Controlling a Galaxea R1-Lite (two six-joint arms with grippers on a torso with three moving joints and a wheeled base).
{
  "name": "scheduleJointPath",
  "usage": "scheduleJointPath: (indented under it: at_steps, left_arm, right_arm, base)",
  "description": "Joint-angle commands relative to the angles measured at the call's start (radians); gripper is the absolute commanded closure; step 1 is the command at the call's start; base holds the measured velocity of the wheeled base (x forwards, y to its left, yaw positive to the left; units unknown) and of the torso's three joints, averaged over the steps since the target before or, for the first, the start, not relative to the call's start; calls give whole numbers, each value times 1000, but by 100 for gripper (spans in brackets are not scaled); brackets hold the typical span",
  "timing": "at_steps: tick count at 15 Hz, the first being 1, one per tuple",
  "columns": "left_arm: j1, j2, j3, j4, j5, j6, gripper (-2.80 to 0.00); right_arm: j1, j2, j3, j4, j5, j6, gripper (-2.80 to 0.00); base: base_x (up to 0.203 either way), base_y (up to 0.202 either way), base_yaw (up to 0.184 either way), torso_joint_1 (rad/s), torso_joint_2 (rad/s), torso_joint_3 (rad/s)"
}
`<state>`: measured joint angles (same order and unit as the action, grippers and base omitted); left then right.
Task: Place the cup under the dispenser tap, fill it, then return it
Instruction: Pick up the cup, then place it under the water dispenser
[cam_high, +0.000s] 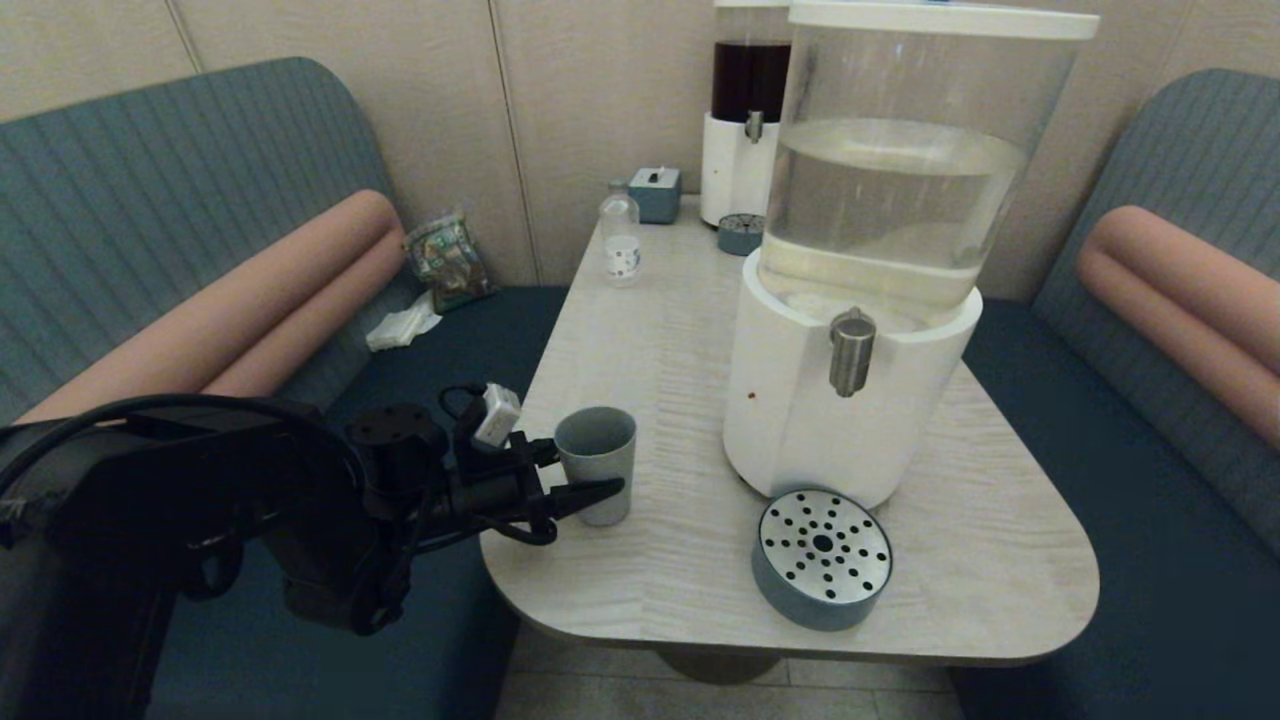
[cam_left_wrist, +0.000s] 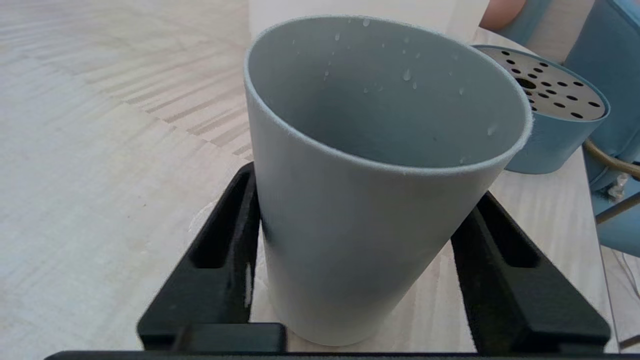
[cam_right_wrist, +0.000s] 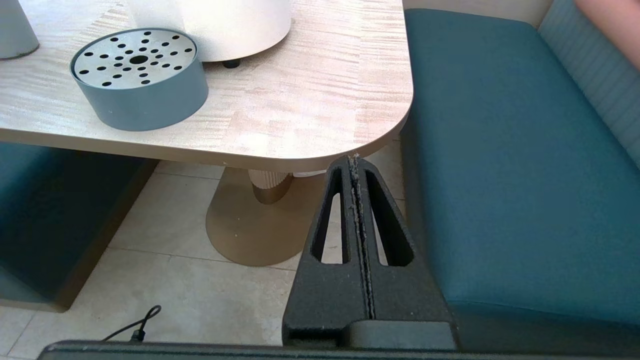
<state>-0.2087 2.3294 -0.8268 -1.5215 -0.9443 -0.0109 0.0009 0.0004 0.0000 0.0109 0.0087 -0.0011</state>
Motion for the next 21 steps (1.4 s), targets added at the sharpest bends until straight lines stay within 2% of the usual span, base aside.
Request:
scheduleJointPath:
  at_steps: [1,5,8,10,12,16,21]
  left_arm:
    - [0,-10,3,-9,-5,0,0]
    - [0,-83,39,-9,-4,-1,0]
    - [-16,-206,121,-9,-2,-5,0]
    - [-77,-240,143,-9,33,-16,0]
    - [-168,-242,137,-9,81,-21,0]
    - [-311,-212,61,-9,162,-44,0]
    - [-378,-104,-99,-9,198,-68,0]
  right_arm:
    - [-1,0,0,0,1,0,0]
    - [1,0,0,0,1,0,0]
    - [1,0,0,0,1,0,0]
    - [1,0,0,0,1,0,0]
    - [1,0,0,0,1,0,0]
    - [1,0,0,0,1,0,0]
    - [1,0,0,0,1,0,0]
  base:
    - [0,0,0,0,0,0]
    - [0,0,0,0,0,0]
    - [0,0,0,0,0,0]
    - [0,0,0,0,0,0]
    - [0,0,0,0,0,0]
    - [0,0,0,0,0,0]
    - [0,0,0,0,0,0]
